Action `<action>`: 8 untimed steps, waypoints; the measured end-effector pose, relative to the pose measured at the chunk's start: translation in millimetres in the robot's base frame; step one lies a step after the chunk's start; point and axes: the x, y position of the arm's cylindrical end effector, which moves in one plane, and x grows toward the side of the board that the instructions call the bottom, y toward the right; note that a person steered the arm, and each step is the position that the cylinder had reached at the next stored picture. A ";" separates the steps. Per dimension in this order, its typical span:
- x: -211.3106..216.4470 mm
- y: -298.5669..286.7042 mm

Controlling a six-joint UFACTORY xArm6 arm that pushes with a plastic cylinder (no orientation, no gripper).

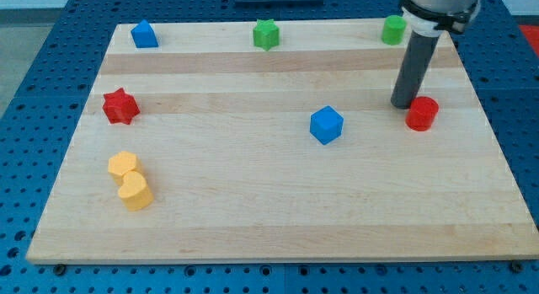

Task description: Keep the yellow hexagon and yellow heart in a horizontal line at the bottom left of the board

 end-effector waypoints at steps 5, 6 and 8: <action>90.0 -104.1; 92.5 -103.5; 139.9 -131.3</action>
